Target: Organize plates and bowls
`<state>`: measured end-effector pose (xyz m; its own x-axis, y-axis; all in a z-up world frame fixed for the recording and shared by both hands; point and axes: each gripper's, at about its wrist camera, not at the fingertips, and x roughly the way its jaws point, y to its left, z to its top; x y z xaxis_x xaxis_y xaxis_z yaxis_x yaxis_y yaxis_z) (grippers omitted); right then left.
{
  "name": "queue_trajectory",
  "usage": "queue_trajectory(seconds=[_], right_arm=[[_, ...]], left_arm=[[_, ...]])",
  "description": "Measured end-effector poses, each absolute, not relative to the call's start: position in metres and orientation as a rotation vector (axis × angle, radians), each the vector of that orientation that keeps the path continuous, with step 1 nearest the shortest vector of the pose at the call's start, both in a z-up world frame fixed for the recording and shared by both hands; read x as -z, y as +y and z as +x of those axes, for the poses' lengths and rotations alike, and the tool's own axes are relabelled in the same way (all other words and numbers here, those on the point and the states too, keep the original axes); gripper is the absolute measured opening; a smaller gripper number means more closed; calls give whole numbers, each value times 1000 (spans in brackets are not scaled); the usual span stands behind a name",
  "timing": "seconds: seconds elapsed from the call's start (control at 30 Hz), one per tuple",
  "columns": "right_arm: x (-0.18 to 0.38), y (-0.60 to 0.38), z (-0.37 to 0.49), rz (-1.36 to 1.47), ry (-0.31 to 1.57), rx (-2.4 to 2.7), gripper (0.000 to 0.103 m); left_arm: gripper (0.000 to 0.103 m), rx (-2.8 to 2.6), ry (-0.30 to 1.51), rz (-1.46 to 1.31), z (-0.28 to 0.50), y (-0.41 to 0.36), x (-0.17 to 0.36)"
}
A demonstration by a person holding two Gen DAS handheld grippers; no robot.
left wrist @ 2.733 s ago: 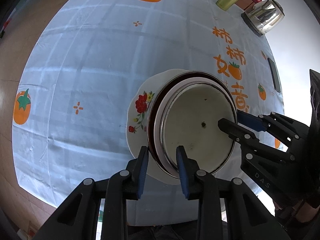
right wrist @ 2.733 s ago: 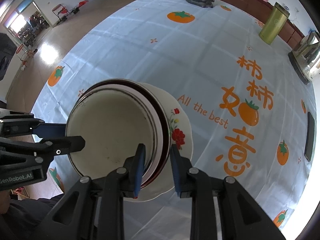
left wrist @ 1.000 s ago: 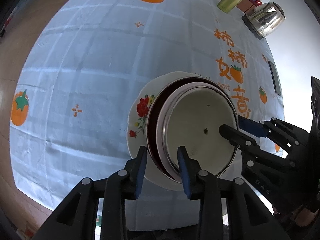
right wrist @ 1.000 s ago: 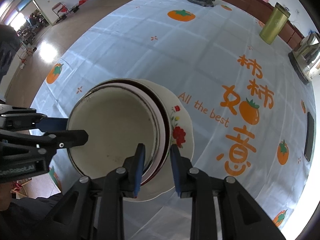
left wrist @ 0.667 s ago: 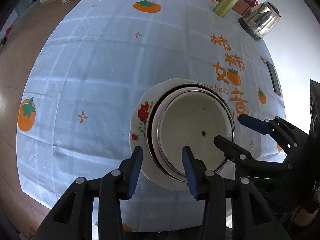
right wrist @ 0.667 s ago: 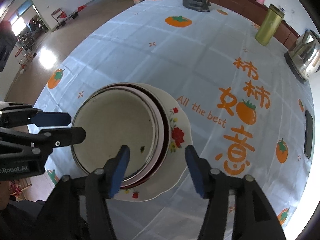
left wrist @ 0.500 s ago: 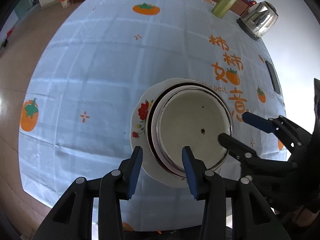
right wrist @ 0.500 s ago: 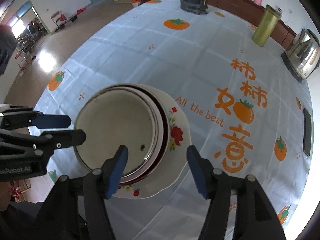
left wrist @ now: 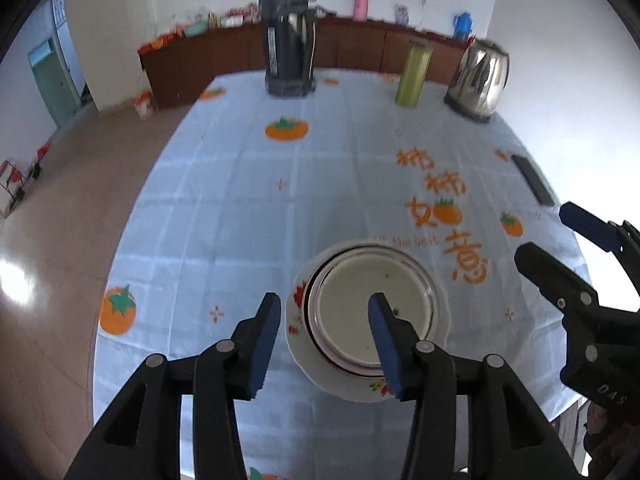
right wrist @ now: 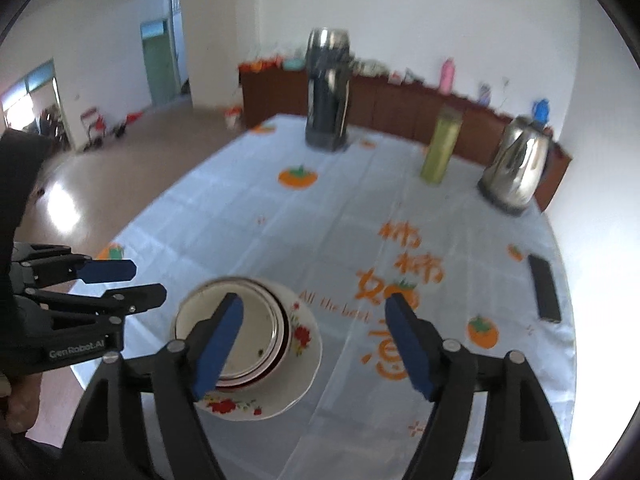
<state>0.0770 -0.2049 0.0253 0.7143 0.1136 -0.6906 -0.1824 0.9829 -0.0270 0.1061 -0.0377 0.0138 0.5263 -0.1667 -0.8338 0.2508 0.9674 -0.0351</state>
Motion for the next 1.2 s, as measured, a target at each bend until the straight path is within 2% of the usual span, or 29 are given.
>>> queue_trajectory(seconds=[0.07, 0.17, 1.2], right_arm=[[-32, -206, 71, -100, 726, -147, 77], [-42, -205, 63, -96, 680, -130, 85], [-65, -197, 34, -96, 614, -111, 87]], left_arm=[[51, 258, 939, 101, 101, -38, -24], [56, 268, 901, 95, 96, -40, -34], [56, 279, 835, 97, 72, -32, -54]])
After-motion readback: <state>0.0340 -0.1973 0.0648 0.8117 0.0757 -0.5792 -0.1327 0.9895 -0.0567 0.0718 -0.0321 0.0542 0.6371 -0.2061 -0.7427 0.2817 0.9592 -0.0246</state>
